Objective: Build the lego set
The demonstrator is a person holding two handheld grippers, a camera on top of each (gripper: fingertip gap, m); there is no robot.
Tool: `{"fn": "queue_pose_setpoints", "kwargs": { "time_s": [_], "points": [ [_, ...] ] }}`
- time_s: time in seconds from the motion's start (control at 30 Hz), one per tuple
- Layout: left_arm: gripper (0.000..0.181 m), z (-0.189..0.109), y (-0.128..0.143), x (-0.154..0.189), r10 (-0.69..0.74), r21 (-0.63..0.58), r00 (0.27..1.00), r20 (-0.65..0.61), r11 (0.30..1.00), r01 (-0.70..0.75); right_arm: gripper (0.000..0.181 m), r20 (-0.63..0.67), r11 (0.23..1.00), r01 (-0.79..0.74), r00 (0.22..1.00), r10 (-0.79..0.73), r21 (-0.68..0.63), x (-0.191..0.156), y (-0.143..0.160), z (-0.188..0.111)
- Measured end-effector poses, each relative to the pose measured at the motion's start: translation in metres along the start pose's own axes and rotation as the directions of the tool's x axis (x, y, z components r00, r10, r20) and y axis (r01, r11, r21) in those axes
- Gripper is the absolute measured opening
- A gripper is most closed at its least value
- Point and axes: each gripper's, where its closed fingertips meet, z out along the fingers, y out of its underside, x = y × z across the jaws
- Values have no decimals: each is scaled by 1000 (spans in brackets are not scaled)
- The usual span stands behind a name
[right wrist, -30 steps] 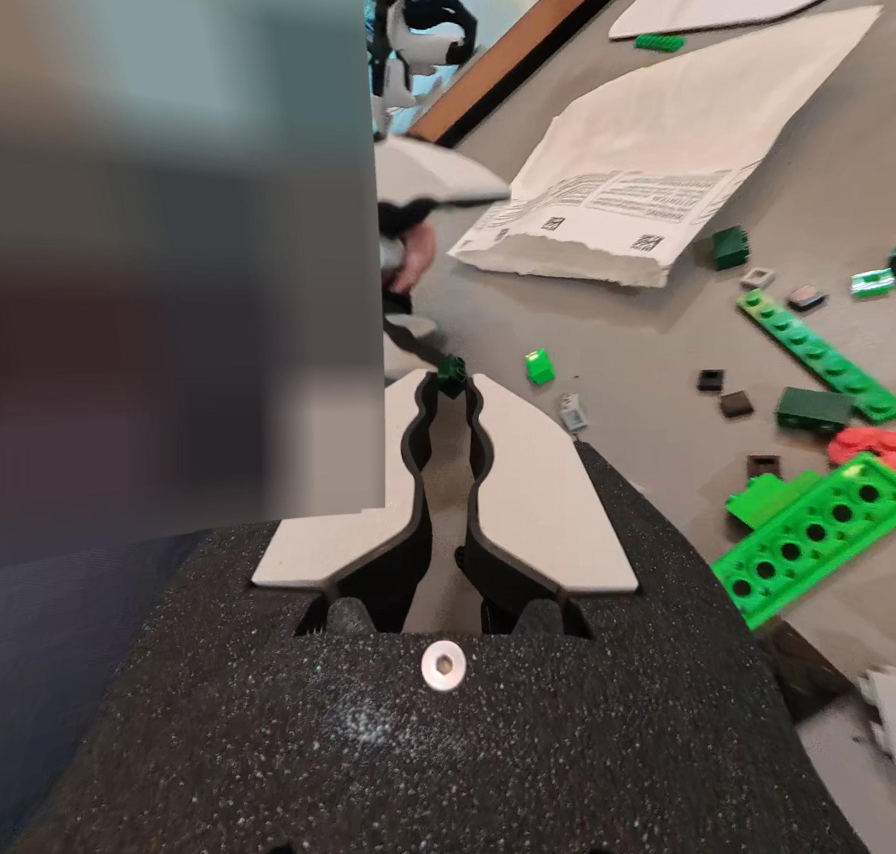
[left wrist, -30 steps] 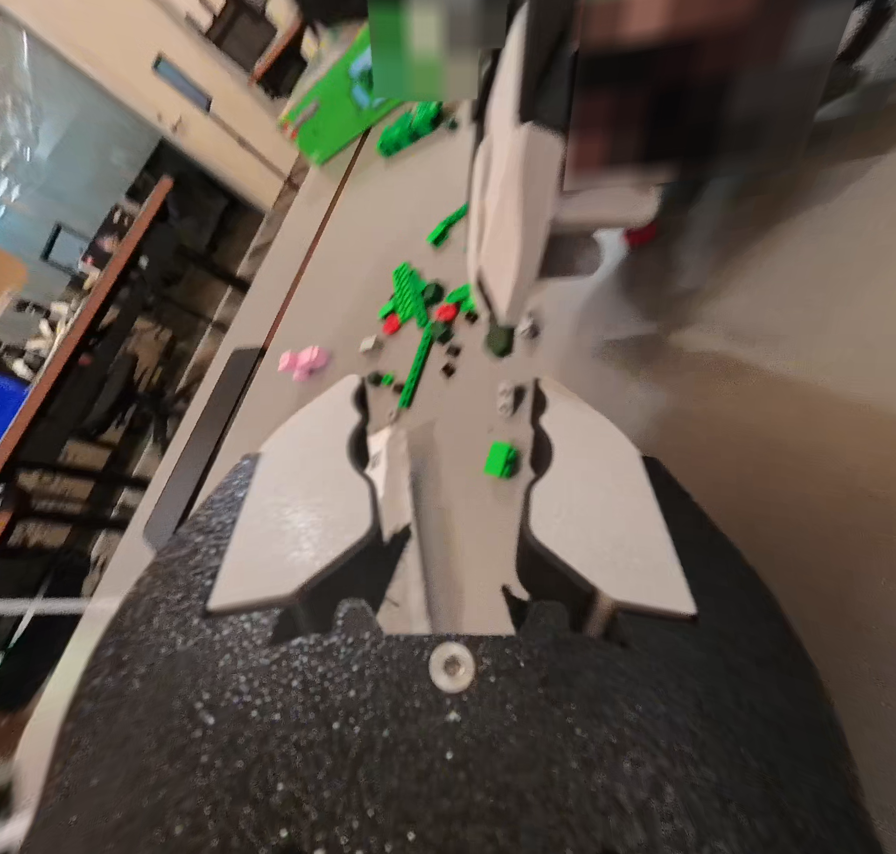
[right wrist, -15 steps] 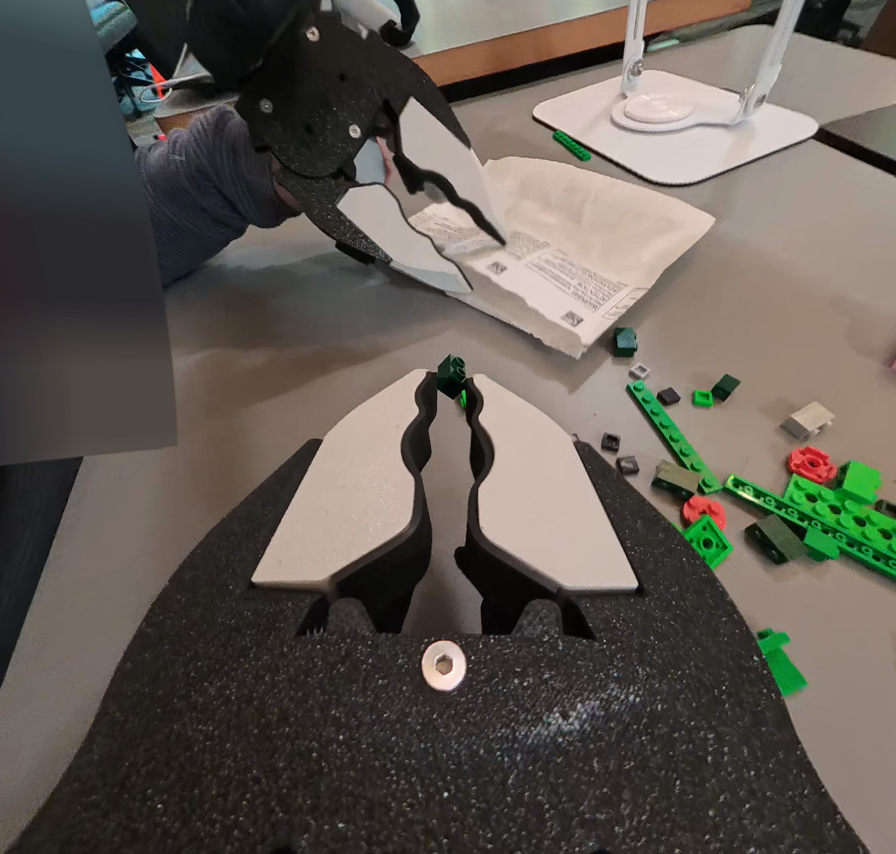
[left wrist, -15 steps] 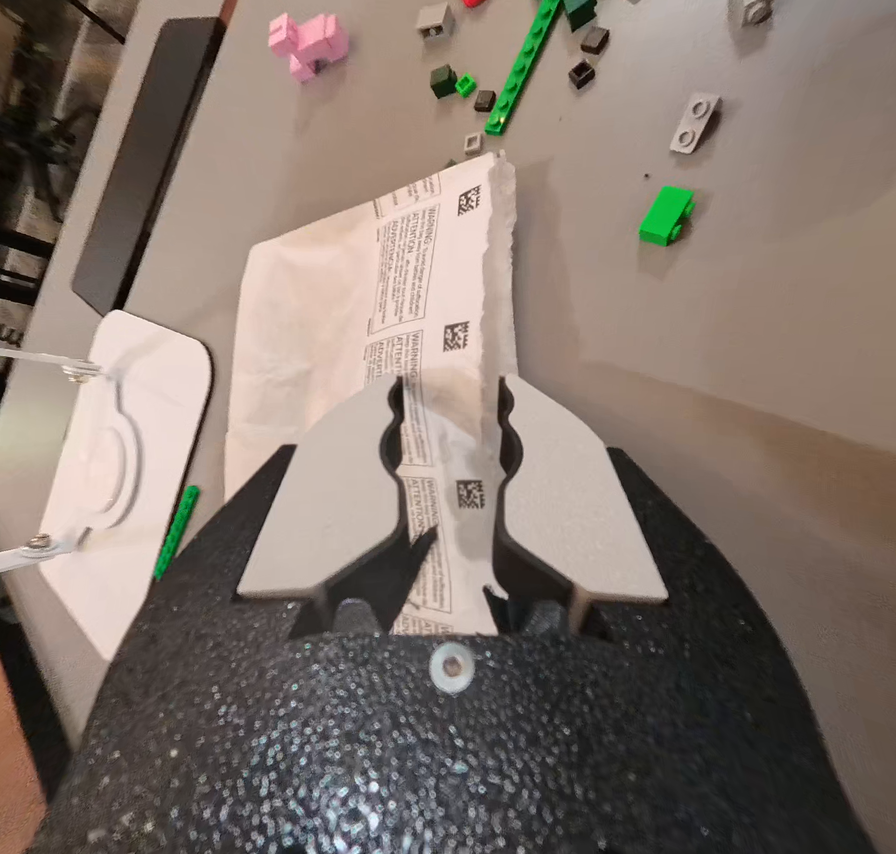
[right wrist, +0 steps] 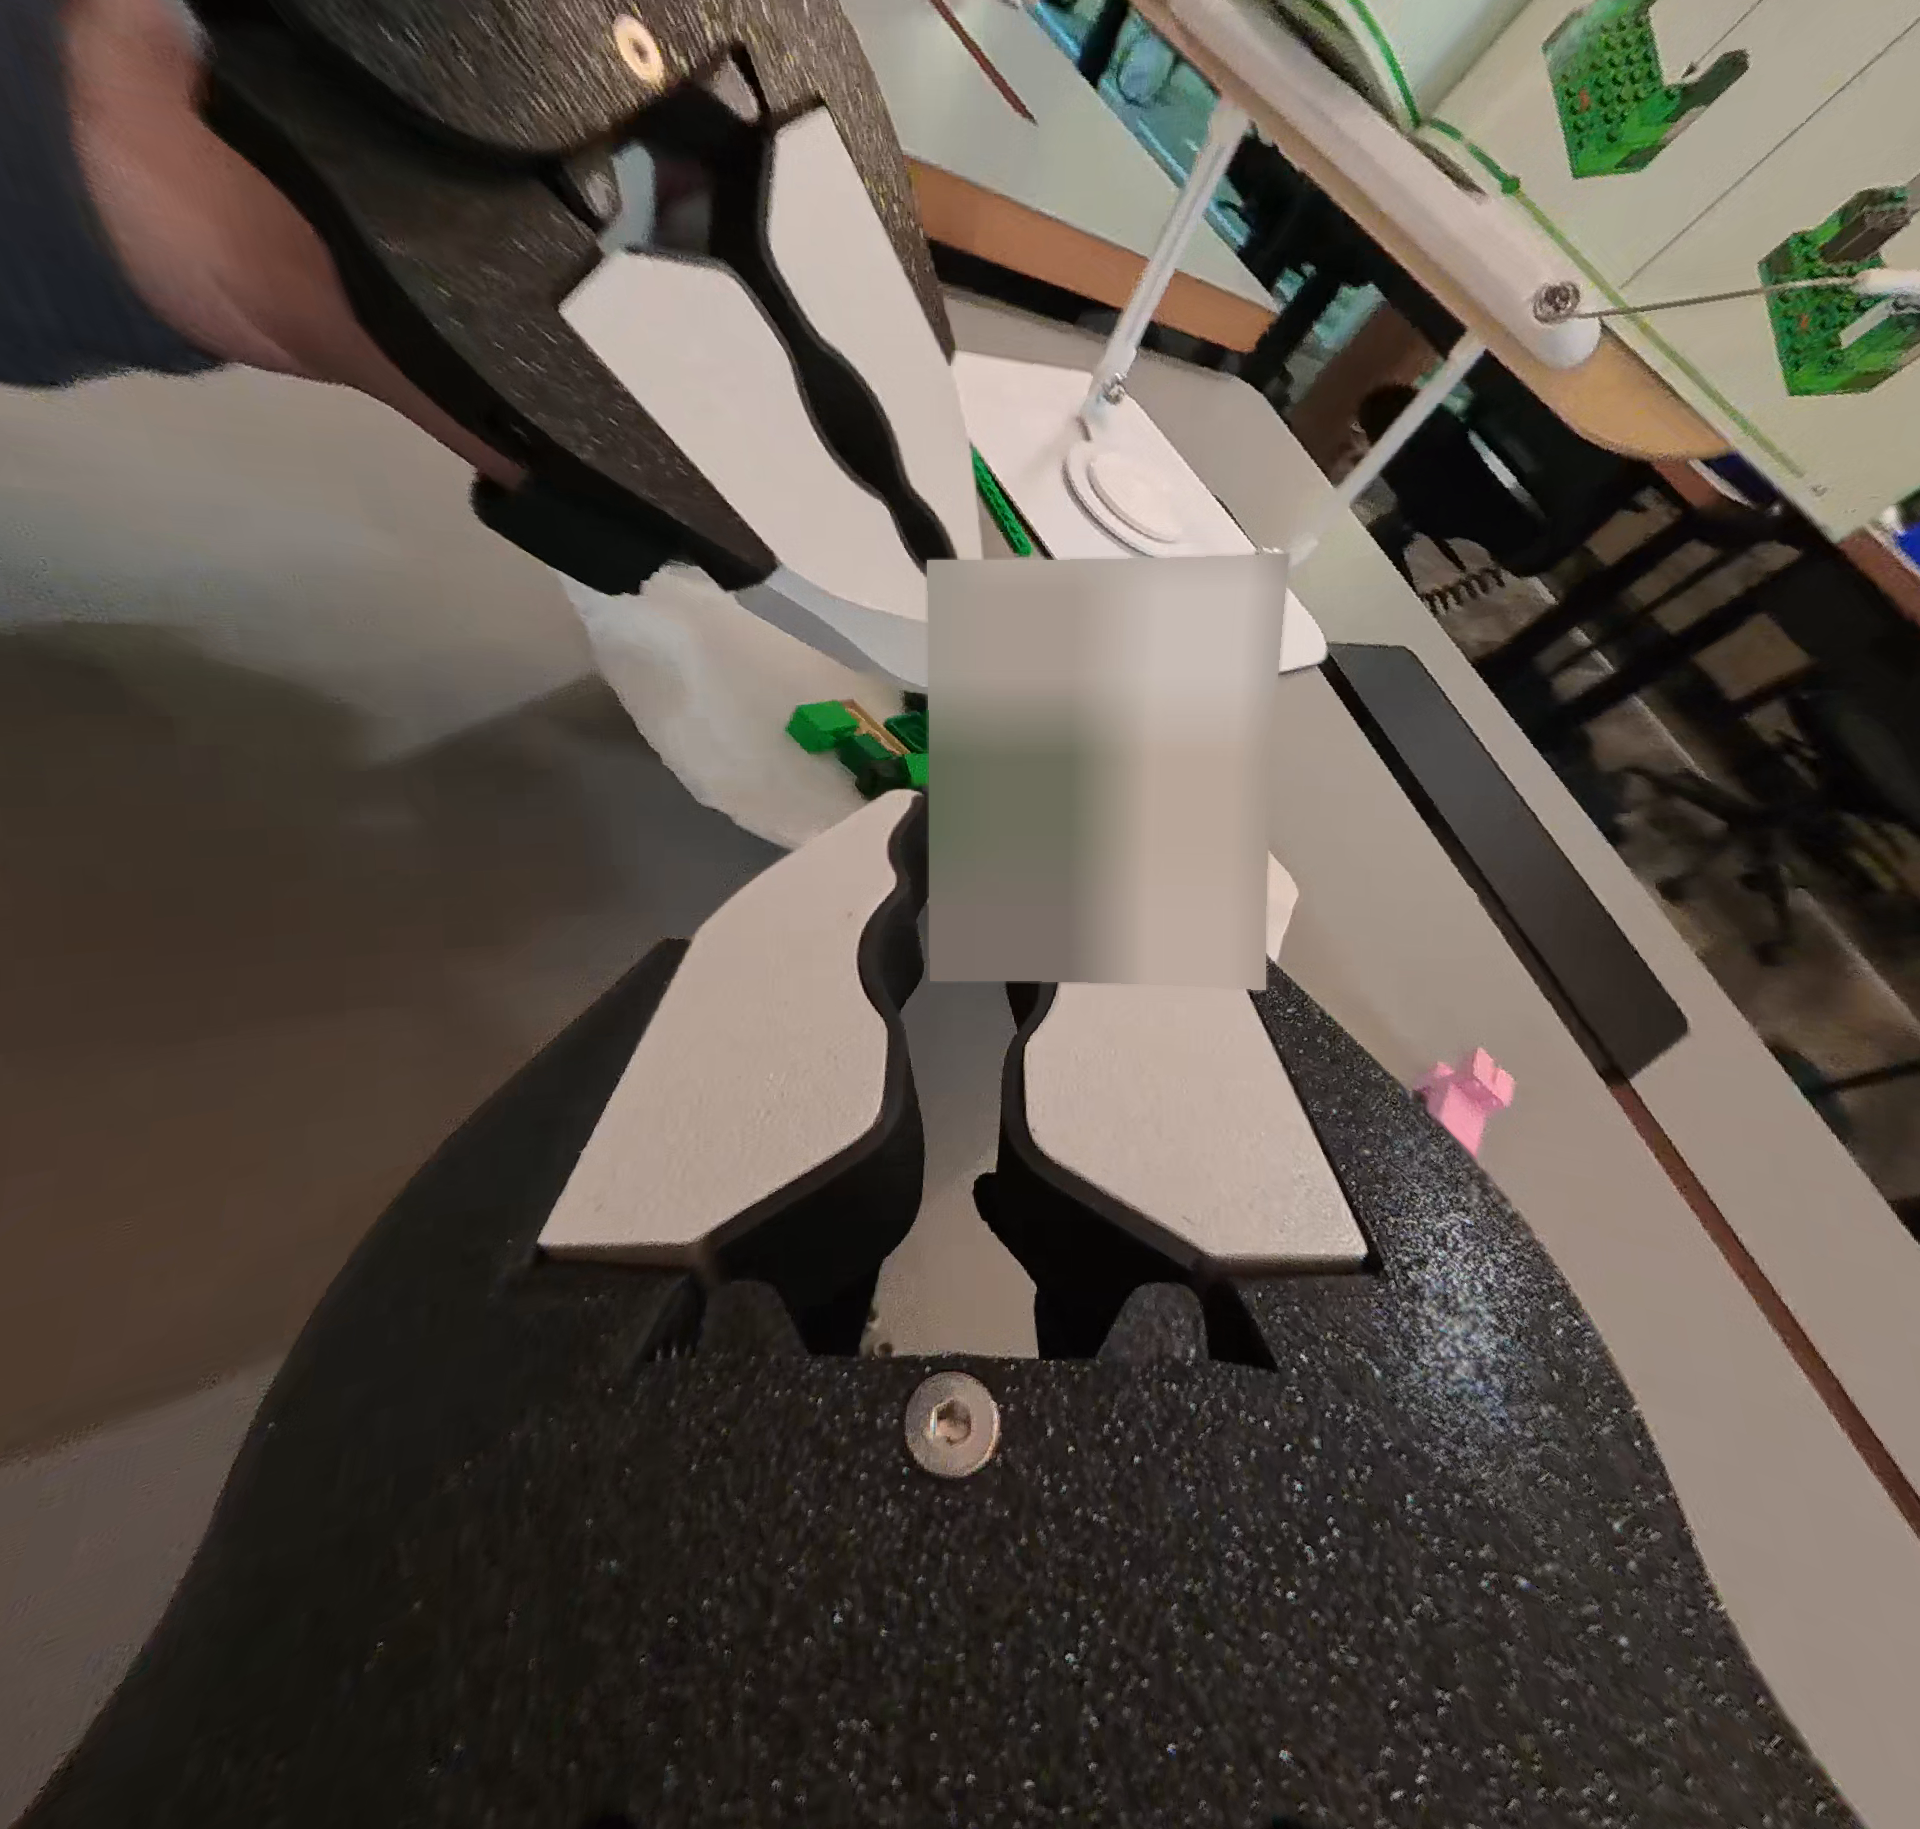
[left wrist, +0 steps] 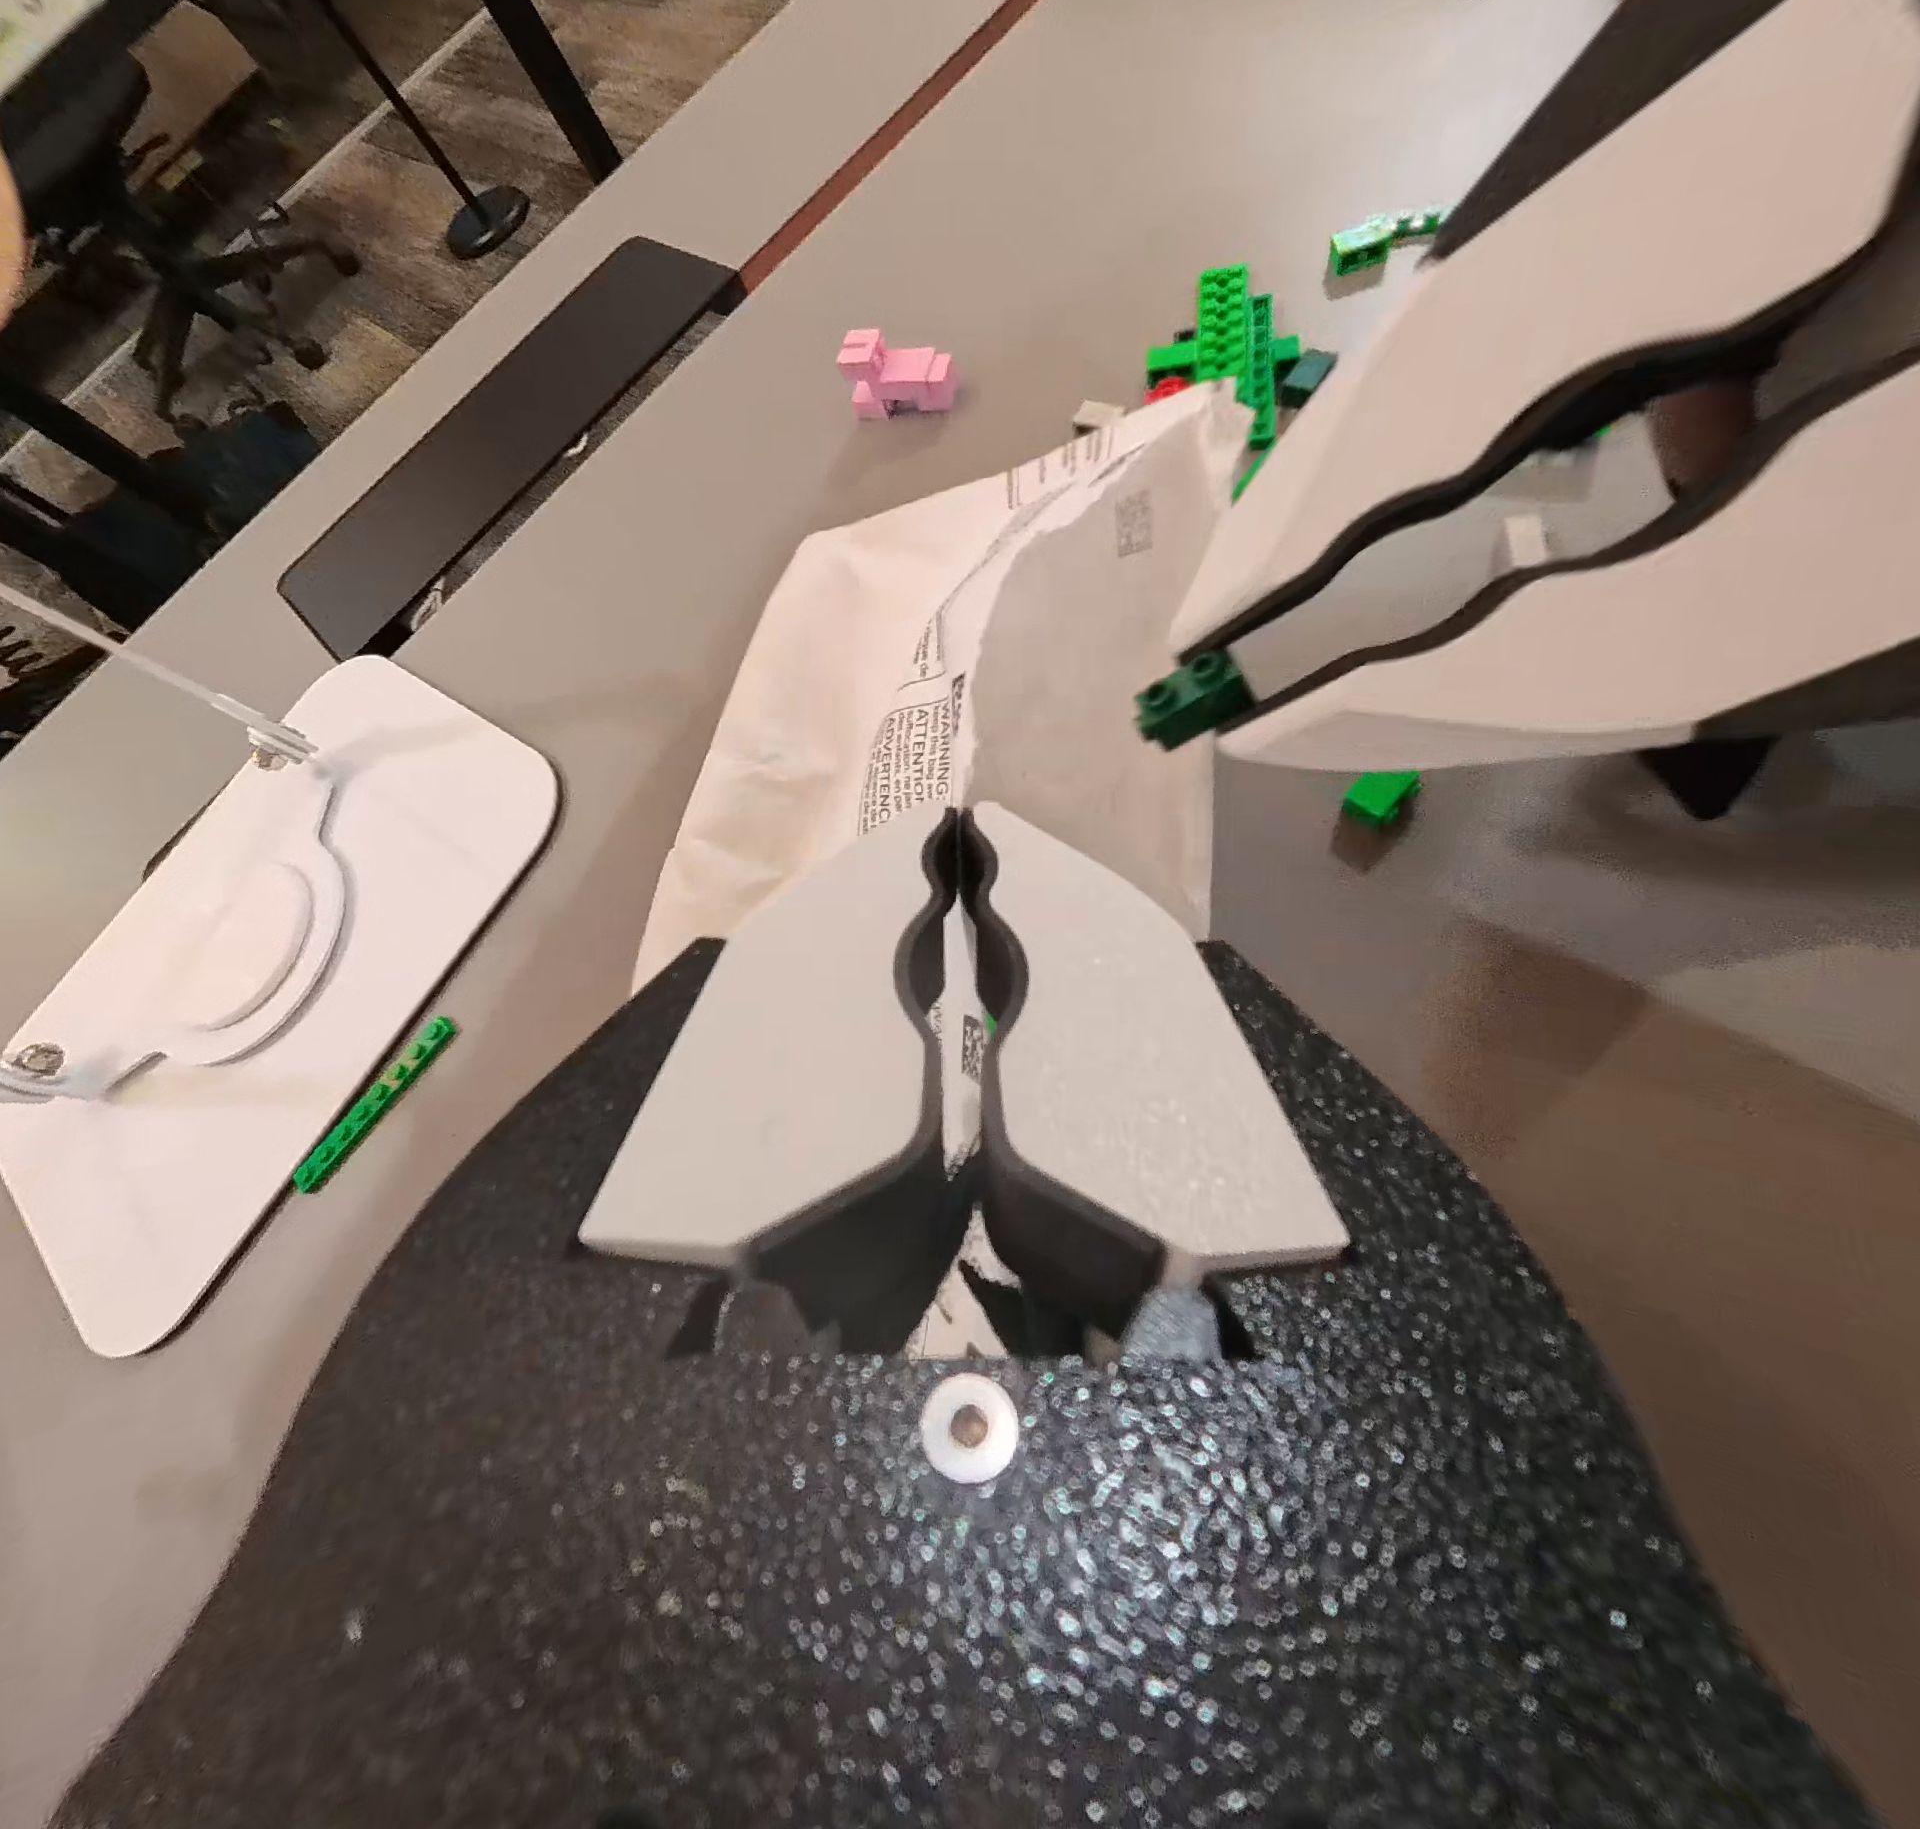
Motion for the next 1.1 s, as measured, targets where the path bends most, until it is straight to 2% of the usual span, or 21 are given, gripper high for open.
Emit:
{"fn": "queue_pose_setpoints", "kwargs": {
  "time_s": [0.17, 0.3, 0.4, 0.5, 0.7, 0.8, 0.9, 1.1],
  "points": [
    [0, 0, 0, -1, -21, 11, 1000, -18, 1000, 21, 19, -65, 998, 48, 997, -50, -38, 4, 2, 12],
    [0, -2, 0, -8, -28, 19, 1000, 13, 999, 28, 21, -115, 996, 88, 989, -89, -15, 9, 0, 3],
    [0, -6, 8, -30, -23, -2, 992, 123, 1000, 23, 21, -218, 995, 92, 972, -85, 24, 28, 1, -22],
    [0, -13, 16, -53, -38, -8, 974, 225, 999, 41, 21, -352, 997, 19, 936, 10, 77, 63, 13, -55],
    [0, -14, 24, -65, -110, 42, 963, 245, 994, 103, 20, -540, 980, -142, 819, 195, 139, 129, 54, -116],
    [0, -10, 28, -64, -107, 36, 966, 234, 994, 102, 20, -506, 956, -210, 814, 286, 204, 133, 63, -126],
    [0, -6, 31, -61, -93, 24, 969, 230, 996, 90, 20, -447, 946, -264, 834, 322, 190, 126, 71, -118],
    [0, -4, 34, -59, -64, 10, 973, 221, 998, 63, 19, -512, 953, -246, 804, 301, 175, 132, 82, -123]
  ]
}}
